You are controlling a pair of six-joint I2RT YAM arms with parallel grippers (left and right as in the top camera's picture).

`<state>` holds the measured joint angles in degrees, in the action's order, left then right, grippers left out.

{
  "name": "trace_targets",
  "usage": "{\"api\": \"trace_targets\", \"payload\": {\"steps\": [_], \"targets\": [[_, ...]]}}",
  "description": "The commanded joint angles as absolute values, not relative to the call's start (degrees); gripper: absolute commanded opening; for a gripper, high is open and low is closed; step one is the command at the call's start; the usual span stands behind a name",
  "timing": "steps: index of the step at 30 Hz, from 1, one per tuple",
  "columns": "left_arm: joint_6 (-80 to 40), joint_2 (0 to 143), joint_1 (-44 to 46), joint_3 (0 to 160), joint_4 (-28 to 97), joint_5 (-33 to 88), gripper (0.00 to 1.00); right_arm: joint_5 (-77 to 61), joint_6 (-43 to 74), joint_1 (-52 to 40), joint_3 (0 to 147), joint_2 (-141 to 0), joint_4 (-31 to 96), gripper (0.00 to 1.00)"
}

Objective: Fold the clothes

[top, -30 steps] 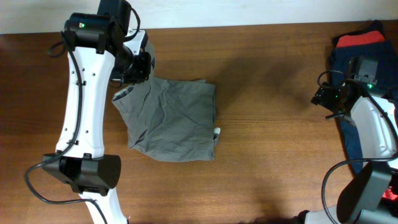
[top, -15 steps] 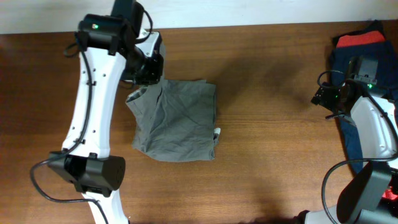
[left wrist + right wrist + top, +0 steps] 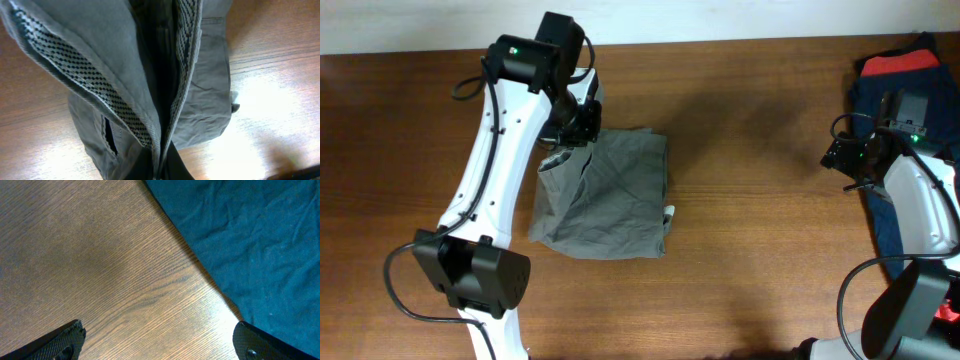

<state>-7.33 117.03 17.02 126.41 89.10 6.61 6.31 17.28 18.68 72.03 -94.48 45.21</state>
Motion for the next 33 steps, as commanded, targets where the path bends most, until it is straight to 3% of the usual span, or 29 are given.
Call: {"api": "trace_targets", "payload": {"steps": [1,21,24,33], "targets": [[-10.5,117.3,17.8,126.2,88.4,6.1,0.01,6.4,17.0,18.8,71.8,-94.5,45.2,0.99],[-12.9,117.4,21.6,118.2,81.8,6.2,0.01,6.4,17.0,18.8,71.8,-94.5,45.2,0.99],[-12.9,117.4,21.8,118.1,80.6,6.2,0.08,6.4,17.0,18.8,71.8,-94.5,45.2,0.99],[-13.7,118.5,22.0,118.1,78.8,6.2,0.08,6.4,17.0,18.8,71.8,-94.5,45.2,0.99]]}}
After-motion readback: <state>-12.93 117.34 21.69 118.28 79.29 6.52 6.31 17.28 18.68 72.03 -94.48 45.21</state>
